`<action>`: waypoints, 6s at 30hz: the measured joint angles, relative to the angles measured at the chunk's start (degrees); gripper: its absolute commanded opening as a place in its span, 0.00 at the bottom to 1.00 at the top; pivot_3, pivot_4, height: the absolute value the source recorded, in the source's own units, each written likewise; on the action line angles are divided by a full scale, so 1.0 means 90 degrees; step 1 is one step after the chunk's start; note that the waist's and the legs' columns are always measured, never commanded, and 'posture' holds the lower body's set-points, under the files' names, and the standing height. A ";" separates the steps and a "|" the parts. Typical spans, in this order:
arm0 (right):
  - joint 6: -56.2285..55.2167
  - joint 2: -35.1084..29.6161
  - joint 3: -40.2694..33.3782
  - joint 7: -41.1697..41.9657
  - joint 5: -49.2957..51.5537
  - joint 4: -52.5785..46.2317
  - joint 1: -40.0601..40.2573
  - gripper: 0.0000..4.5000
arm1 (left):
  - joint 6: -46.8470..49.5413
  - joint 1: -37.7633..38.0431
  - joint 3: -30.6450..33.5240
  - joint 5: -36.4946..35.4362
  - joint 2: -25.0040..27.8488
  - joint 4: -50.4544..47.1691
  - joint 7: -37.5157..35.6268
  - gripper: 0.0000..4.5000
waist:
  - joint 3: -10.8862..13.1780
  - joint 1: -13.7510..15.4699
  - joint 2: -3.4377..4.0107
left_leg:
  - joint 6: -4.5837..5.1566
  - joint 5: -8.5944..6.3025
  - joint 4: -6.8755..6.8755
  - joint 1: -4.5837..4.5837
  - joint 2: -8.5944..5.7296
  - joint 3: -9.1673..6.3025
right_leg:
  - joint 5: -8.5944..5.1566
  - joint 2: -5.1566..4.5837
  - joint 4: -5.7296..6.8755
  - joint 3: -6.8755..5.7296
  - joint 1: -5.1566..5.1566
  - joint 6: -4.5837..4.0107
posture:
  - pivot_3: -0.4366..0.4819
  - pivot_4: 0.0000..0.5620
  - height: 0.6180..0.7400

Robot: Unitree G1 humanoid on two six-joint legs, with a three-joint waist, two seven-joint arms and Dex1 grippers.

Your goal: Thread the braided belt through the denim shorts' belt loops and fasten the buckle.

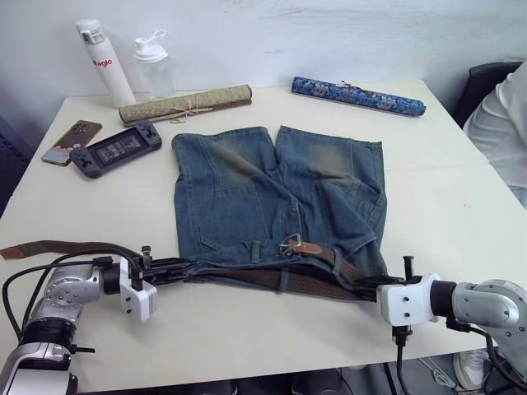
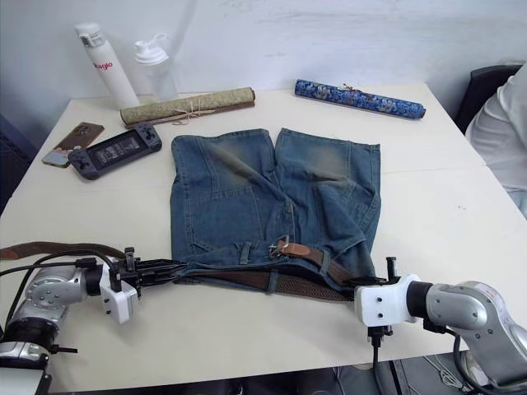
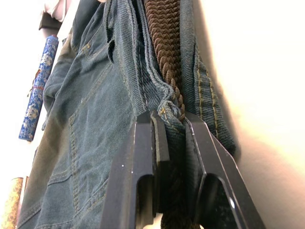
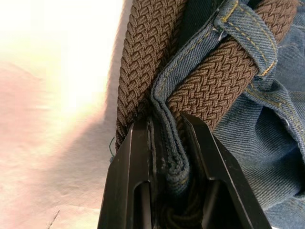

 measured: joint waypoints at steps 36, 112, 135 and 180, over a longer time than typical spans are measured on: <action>0.4579 -0.0451 -0.1780 0.1061 0.3823 -0.1518 -0.0638 1.00 | 0.4980 0.2353 -0.0161 -0.4238 0.3056 -0.3507 -0.2419 0.81 | 0.0026 -0.0156 -0.0006 | -0.0013 -0.0061 -0.0029 0.0075 0.0029 0.0031 | -0.0033 0.0012 -0.0035 0.0093 0.0058 -0.0026 | 0.48 0.27 0.97; 0.6333 0.0968 -0.1575 -0.1261 0.5998 -0.1547 -0.2246 1.00 | 1.2735 0.3915 0.3799 -0.5738 0.0468 -0.6442 -0.0309 0.81 | 0.0075 -0.0028 -0.0067 | -0.0024 -0.0020 -0.0008 -0.0024 0.0008 0.0021 | -0.0008 -0.0009 -0.0031 0.0099 -0.0024 0.0011 | 0.48 0.27 0.97; 0.5340 0.1855 0.0545 -0.1167 0.4689 -0.1190 -0.3496 1.00 | 1.3784 0.6381 0.3518 -1.2306 -0.2222 -0.8430 0.7109 0.81 | 0.0072 -0.0023 -0.0062 | -0.0020 -0.0022 0.0005 -0.0021 -0.0004 -0.0011 | -0.0016 -0.0012 -0.0041 0.0082 0.0003 -0.0009 | 0.48 0.27 0.97; 0.5405 0.2148 0.0489 -0.1346 0.4285 -0.0740 -0.3713 1.00 | 1.1091 0.3450 0.3698 -0.5739 0.0058 -0.6675 0.5685 0.01 | 0.0024 -0.0056 -0.0054 | -0.0151 0.0008 -0.0122 0.0017 0.0020 -0.0121 | -0.0031 0.0082 -0.0063 0.0103 -0.0022 -0.0112 | 0.48 0.27 0.97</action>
